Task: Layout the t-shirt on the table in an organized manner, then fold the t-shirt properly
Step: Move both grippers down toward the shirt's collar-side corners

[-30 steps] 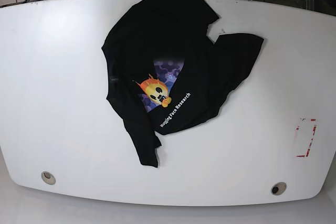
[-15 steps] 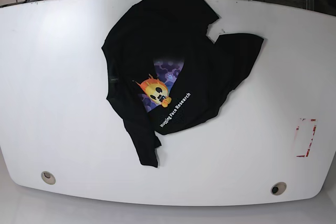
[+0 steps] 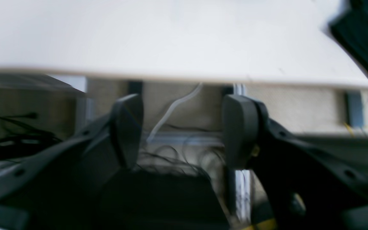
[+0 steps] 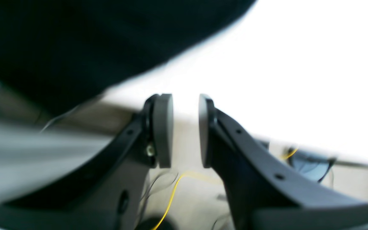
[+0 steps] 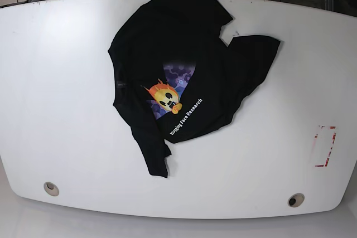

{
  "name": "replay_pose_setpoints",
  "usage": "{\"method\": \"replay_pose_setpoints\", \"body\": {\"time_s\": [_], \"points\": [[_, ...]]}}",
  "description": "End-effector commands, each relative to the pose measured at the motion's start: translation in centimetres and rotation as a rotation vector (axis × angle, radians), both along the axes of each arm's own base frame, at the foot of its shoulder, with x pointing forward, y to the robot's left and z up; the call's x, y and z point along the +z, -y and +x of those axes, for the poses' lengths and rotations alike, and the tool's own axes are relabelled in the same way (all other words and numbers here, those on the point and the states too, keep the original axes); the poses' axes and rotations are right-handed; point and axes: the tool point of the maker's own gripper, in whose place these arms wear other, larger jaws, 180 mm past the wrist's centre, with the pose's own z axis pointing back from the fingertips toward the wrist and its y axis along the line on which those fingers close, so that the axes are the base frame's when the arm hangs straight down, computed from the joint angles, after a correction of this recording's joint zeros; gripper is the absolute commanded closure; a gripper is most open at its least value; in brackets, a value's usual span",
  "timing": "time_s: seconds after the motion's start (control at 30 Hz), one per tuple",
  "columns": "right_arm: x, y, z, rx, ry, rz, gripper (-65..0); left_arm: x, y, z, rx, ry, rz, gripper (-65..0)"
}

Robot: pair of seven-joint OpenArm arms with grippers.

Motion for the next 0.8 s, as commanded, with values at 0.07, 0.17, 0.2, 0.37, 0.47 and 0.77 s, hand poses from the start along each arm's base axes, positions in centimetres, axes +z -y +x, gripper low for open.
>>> {"method": "replay_pose_setpoints", "body": {"time_s": [0.07,0.17,0.2,0.37,0.47,0.77], "points": [[0.5,0.6,3.0,0.011,0.044,-0.022,-23.5,1.7,-0.5,1.2,0.019,0.075,0.009,-48.3],[0.5,0.9,4.6,0.028,0.051,-0.039,-29.5,1.9,-0.6,2.3,0.044,0.115,0.007,-54.9],[0.5,0.9,5.0,0.031,0.054,-0.043,-30.4,1.9,-0.6,2.5,0.050,0.124,0.005,-56.4],[0.9,0.0,8.0,0.060,0.092,-0.028,-31.4,2.1,-0.4,3.5,0.056,0.156,0.000,-59.3],[0.8,-0.2,9.9,0.082,0.083,-0.032,-31.4,2.5,-0.3,4.7,0.054,0.195,-0.004,-59.3],[1.4,0.7,15.2,0.057,0.056,0.011,-31.4,3.1,-0.3,6.8,0.055,0.260,-0.007,-59.3]]}}
